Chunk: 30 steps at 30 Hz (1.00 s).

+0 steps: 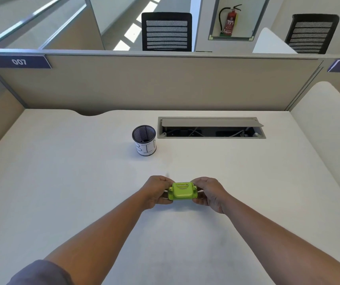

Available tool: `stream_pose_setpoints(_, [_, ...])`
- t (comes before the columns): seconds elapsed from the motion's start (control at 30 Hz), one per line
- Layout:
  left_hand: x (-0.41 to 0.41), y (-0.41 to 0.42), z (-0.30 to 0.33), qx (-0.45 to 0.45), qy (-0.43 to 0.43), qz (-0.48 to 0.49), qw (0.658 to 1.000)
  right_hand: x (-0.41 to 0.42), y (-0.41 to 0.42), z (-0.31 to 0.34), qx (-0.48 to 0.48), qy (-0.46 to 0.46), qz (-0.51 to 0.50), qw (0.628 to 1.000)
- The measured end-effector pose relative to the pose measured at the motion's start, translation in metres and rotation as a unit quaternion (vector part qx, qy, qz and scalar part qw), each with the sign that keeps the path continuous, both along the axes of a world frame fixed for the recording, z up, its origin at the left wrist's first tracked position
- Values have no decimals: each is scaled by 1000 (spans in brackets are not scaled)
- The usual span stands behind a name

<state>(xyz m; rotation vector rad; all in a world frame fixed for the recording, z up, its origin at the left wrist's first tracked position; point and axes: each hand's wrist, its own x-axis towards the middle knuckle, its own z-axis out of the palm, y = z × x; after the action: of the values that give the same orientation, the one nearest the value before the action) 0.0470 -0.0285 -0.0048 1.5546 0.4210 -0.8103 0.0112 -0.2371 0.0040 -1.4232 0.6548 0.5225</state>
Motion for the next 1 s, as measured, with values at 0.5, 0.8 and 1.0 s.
stream_pose_setpoints(0.5, [2,-6,7,69,-58,-171,981,0,-1,6,-34,57,88,994])
stream_pose_setpoints(0.8, [0,-4,-4,47,-48,-41,997,1,1,-1,-46,31,30,998])
stream_pose_setpoints(1.0, [-2,-2,-7,33,-21,-7,999,3,-2,-2,-34,32,18,999])
